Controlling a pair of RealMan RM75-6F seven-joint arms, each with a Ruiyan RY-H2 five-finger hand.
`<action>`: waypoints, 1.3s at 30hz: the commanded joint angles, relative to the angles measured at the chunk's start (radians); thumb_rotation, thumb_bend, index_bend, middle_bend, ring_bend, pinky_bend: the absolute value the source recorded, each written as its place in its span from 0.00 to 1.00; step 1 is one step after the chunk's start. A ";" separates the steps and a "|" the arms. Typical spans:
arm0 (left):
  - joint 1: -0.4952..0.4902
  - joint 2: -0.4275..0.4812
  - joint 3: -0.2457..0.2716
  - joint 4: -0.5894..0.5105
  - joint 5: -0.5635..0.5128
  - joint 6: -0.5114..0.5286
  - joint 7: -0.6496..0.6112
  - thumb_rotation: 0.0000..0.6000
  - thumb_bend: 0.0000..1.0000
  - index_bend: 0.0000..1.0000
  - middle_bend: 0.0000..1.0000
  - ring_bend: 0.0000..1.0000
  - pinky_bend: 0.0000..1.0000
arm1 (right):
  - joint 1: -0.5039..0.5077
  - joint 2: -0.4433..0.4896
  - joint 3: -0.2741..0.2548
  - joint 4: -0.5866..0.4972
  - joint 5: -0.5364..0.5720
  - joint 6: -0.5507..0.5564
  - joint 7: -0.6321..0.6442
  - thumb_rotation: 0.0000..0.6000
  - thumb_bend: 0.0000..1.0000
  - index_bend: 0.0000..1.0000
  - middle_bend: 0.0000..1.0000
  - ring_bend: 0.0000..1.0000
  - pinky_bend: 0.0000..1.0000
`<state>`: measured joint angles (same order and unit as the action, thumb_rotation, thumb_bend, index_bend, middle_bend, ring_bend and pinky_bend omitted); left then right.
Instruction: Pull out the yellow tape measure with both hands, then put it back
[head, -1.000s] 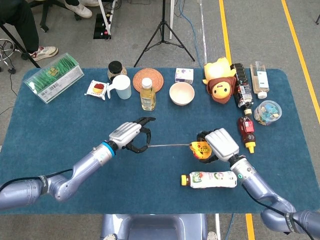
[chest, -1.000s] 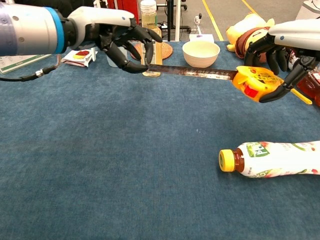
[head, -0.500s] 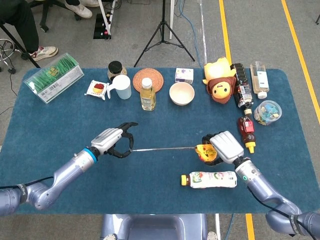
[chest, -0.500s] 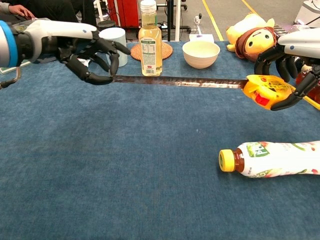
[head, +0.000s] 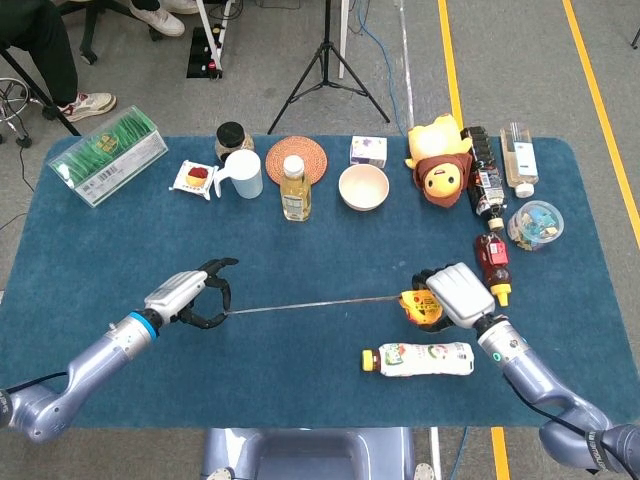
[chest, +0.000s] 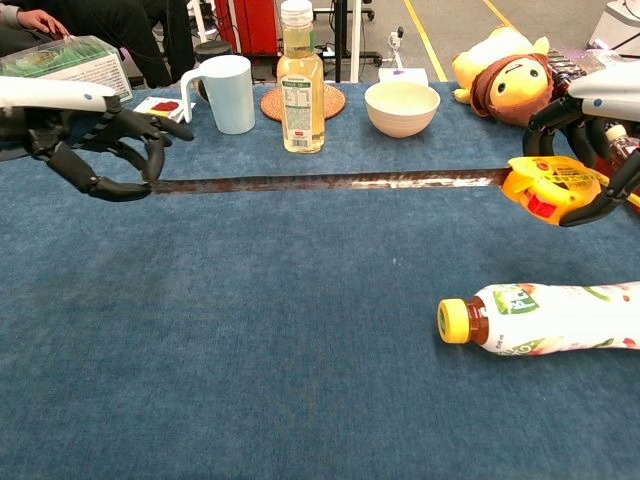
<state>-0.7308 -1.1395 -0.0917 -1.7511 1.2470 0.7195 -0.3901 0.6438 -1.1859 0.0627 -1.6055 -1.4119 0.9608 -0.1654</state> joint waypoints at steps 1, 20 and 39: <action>0.015 0.012 0.010 0.003 0.014 0.007 -0.015 1.00 0.37 0.59 0.07 0.00 0.16 | 0.000 -0.001 -0.001 0.001 0.001 -0.003 -0.002 0.80 0.06 0.59 0.62 0.57 0.52; 0.041 0.022 0.006 0.009 0.064 0.019 -0.058 1.00 0.37 0.59 0.07 0.00 0.16 | -0.005 -0.004 0.004 -0.003 0.008 -0.004 -0.009 0.79 0.06 0.59 0.62 0.57 0.52; -0.091 -0.131 -0.098 0.030 -0.038 -0.035 0.060 1.00 0.37 0.59 0.07 0.00 0.16 | 0.009 -0.013 0.031 -0.057 0.018 0.001 -0.033 0.79 0.06 0.59 0.62 0.57 0.51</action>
<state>-0.7952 -1.2428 -0.1699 -1.7278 1.2354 0.6964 -0.3575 0.6520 -1.1972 0.0917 -1.6598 -1.3955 0.9607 -0.1974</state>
